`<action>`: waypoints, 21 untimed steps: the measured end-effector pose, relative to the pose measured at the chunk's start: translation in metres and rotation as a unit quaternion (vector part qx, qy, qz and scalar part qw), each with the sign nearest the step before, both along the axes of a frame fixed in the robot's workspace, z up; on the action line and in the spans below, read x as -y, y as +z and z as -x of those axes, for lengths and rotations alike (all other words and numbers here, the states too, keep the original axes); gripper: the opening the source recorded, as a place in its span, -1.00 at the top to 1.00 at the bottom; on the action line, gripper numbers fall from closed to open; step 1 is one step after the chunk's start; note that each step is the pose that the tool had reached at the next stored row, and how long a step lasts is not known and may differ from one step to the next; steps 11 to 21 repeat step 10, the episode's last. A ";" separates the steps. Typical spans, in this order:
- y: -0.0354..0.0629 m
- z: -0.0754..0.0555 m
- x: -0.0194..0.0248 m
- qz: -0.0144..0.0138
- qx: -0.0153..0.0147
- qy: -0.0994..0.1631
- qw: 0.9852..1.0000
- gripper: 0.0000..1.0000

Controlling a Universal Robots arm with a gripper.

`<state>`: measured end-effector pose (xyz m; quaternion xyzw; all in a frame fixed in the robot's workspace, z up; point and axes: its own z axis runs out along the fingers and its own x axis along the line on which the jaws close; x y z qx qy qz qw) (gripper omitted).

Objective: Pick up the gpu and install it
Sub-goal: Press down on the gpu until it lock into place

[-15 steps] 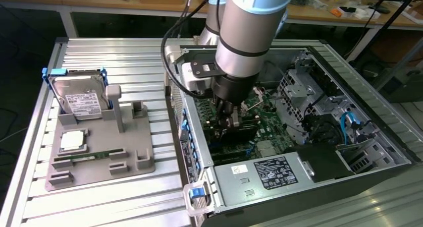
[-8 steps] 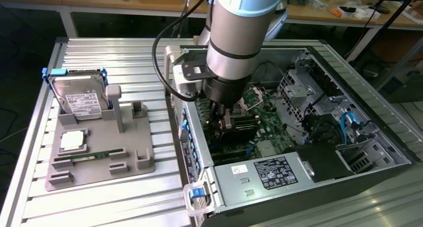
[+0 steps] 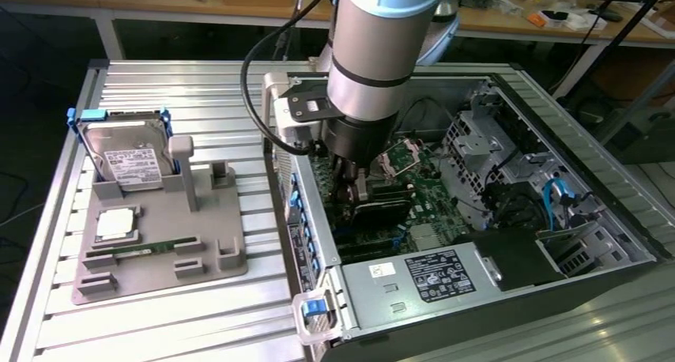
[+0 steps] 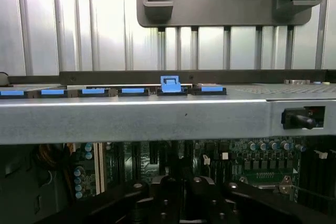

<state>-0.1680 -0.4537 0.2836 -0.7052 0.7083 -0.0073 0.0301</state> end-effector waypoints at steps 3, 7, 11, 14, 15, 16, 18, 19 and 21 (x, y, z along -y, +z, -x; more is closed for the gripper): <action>0.0001 -0.003 -0.0001 0.000 0.000 0.000 1.000 0.79; 0.0000 -0.004 -0.0001 0.000 0.000 0.000 1.000 0.79; 0.0000 -0.004 -0.0001 0.000 0.000 0.000 1.000 0.79; 0.0000 -0.004 -0.0001 0.000 0.000 0.000 1.000 0.79; 0.0000 -0.004 -0.0001 0.000 0.000 0.000 1.000 0.79; 0.0000 -0.004 -0.0001 0.000 0.000 0.000 1.000 0.79; 0.0000 -0.004 -0.0001 0.000 0.000 0.000 1.000 0.79; 0.0000 -0.004 -0.0001 0.000 0.000 0.000 1.000 0.79; 0.0000 -0.004 -0.0001 0.000 0.000 0.000 1.000 0.79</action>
